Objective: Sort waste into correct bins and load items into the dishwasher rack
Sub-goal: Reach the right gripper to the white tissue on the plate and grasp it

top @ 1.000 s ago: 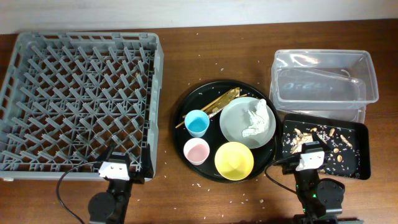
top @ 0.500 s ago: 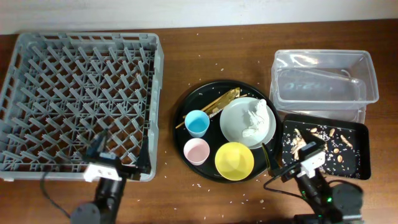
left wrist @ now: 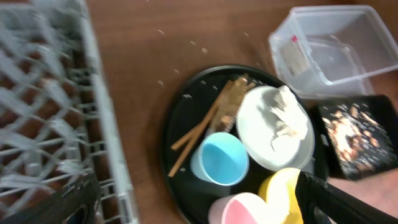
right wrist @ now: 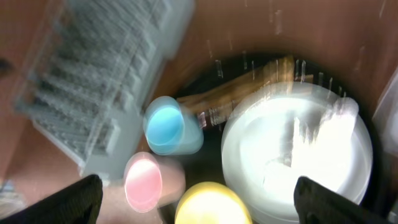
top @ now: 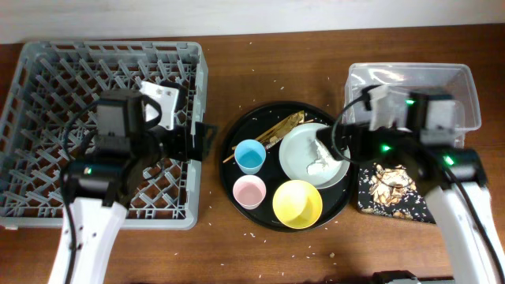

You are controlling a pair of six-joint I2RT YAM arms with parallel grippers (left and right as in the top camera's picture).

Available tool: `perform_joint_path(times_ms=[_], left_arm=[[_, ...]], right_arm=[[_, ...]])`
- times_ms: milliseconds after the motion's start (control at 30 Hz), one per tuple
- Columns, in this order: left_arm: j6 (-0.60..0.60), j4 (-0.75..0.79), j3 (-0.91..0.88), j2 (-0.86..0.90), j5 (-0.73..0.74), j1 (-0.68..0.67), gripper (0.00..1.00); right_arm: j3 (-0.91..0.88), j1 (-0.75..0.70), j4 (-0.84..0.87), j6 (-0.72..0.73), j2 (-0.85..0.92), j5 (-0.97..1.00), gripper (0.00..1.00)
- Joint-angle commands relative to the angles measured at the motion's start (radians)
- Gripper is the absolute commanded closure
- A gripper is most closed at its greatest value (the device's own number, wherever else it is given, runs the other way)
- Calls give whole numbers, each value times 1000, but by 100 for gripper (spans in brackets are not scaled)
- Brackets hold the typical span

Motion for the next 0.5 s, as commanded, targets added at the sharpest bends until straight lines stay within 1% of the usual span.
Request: perform_joint_path(times_ms=[0,67,100,133,167,200,267,300,333,400,433,467], left_arm=[[12,0,17,40,103,3,1],[12,8,17,43,103,3,1],[12,13,17,43,103,3,1],[12,13,17,43,103,3,1],[12,13,17,43,103,3,1],[12,13,17,43,103,2,1],[12,13,17,43,103,2,1],[12,13,17,43,103,2,1],[13,12,17,43,113,3,1],[13,13,17,43,151,3,1],[13,16,17,43,151,3,1],[13,22,17,43,151,3,1]], right_arm=[[1,85,-107,35,164,263,2],[1,115,-94,128,253,405,1],[1,123,-74,147,288,436,5],[1,130,-41,161,332,452,15],[0,133,-13,161,373,452,21],[-2,141,18,161,428,455,26],[-3,150,58,169,523,474,30],[-3,151,71,209,573,533,35],[-3,150,77,233,599,562,43],[5,151,77,234,587,523,70],[19,151,65,232,555,500,90],[31,151,58,230,529,481,96]])
